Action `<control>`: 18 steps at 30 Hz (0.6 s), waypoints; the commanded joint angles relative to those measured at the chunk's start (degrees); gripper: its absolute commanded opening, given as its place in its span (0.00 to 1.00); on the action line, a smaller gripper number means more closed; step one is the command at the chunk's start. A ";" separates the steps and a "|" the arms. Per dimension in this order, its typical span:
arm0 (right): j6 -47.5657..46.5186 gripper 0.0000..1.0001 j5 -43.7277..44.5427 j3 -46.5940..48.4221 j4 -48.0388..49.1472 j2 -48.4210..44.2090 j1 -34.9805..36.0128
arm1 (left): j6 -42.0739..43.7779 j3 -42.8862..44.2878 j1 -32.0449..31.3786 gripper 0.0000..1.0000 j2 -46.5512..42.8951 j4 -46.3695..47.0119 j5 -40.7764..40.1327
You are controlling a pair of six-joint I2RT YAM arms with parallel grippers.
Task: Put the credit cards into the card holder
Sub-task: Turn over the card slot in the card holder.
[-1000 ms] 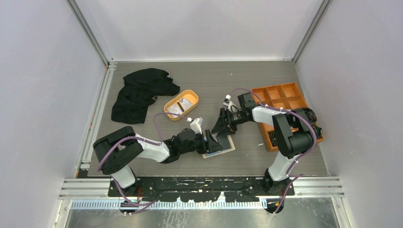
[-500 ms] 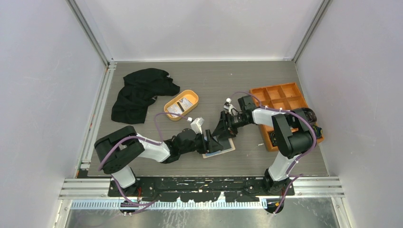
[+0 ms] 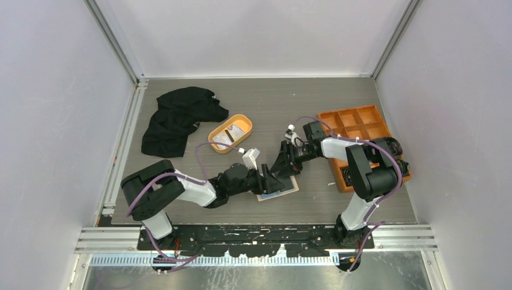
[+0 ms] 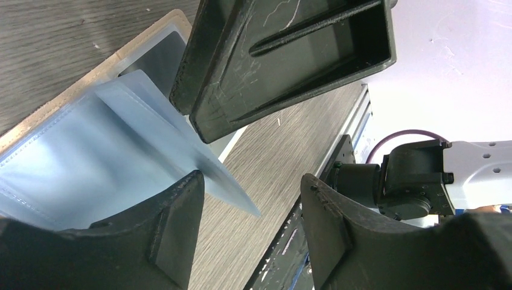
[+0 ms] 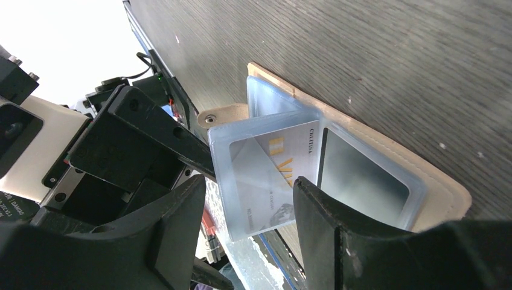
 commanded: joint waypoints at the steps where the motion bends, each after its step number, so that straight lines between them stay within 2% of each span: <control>1: 0.04 0.60 -1.56 0.54 1.11 -1.60 -0.71 | 1.44 0.51 -0.32 0.59 0.78 5.22 -0.10; 9: 0.21 0.60 -0.50 0.31 1.31 -1.90 -0.70 | 1.36 1.45 -0.24 0.55 0.91 2.83 -1.24; 18: 0.85 0.60 -0.90 0.38 1.91 -1.69 -1.40 | 1.53 3.64 -0.29 0.43 2.66 1.80 -0.36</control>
